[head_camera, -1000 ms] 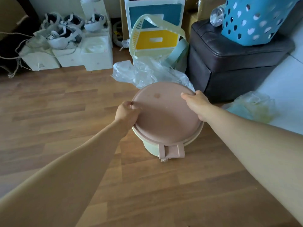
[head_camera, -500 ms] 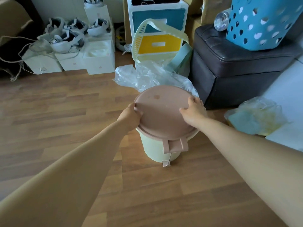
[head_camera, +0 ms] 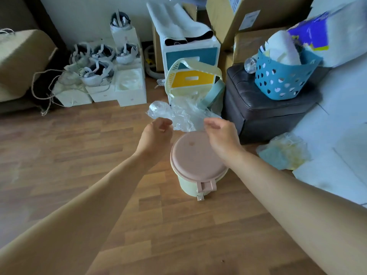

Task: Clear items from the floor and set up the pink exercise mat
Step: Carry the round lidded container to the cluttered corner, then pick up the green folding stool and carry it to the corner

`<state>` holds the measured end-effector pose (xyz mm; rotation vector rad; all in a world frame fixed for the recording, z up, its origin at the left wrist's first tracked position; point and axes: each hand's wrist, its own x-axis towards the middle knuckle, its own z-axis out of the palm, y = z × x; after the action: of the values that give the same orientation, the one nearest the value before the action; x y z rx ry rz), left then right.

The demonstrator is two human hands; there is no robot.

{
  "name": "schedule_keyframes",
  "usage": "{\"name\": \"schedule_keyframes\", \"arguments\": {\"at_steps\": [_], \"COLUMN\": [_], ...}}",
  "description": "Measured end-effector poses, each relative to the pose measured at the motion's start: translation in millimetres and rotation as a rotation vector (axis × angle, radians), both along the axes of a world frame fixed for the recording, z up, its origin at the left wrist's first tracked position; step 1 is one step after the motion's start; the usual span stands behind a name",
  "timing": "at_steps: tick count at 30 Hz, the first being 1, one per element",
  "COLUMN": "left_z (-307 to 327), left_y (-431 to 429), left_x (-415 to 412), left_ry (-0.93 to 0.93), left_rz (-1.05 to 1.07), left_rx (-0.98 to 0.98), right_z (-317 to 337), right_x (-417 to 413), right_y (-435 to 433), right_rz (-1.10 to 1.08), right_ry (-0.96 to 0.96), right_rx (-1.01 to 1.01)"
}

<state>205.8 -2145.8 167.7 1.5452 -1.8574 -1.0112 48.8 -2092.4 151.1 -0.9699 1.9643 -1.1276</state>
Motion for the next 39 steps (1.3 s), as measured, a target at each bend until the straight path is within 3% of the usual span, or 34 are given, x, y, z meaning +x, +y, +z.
{"name": "schedule_keyframes", "arguments": {"at_steps": [6,10,17,23,33,39], "left_z": [171,288,422,482,520,527], "left_y": [35,67,147,209,380,520], "left_x": [10,13,29,41,49,40], "left_ry": [0.053,0.109,0.173,0.231,0.318,0.415], "left_rz": [-0.008,-0.042,-0.123,-0.331,-0.899,-1.310], "left_rx": [-0.087,-0.113,-0.191,-0.254,-0.270,-0.177], "right_z": [167,287,431,486,521,533], "right_x": [19,28,57,78,148,178], "right_y": [35,57,140,233,446,600], "right_rz": [-0.118,-0.148,-0.168,-0.297,-0.830,-1.189], "right_ry": [-0.230,-0.253,-0.230,-0.166,-0.163,-0.027], "right_rx": [-0.077,-0.126,-0.229,-0.318,-0.545,-0.520]}}
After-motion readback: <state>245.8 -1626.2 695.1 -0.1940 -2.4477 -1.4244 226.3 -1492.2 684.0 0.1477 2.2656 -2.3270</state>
